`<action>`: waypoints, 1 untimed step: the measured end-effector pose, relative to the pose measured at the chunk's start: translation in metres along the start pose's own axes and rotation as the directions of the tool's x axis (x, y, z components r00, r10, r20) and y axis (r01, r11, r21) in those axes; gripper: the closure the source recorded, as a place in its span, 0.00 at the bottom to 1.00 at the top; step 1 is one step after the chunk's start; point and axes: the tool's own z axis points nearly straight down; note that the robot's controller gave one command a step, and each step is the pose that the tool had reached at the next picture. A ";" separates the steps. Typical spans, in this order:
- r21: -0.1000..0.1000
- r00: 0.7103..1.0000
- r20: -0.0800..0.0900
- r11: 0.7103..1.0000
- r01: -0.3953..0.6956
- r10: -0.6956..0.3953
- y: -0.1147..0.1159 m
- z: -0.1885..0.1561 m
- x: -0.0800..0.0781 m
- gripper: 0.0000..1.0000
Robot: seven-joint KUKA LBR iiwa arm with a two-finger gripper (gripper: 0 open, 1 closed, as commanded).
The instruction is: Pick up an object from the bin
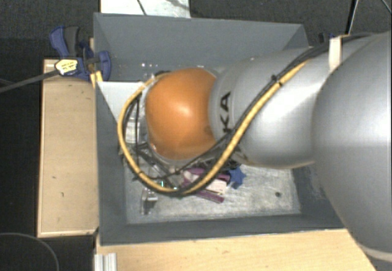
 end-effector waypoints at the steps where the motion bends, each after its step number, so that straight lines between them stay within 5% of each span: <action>1: 0.004 0.999 0.002 0.999 0.037 -0.037 -0.078 0.102 -0.061 0.00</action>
Offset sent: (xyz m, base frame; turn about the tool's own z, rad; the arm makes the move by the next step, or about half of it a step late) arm 0.0597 -0.0727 -0.0980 -0.0436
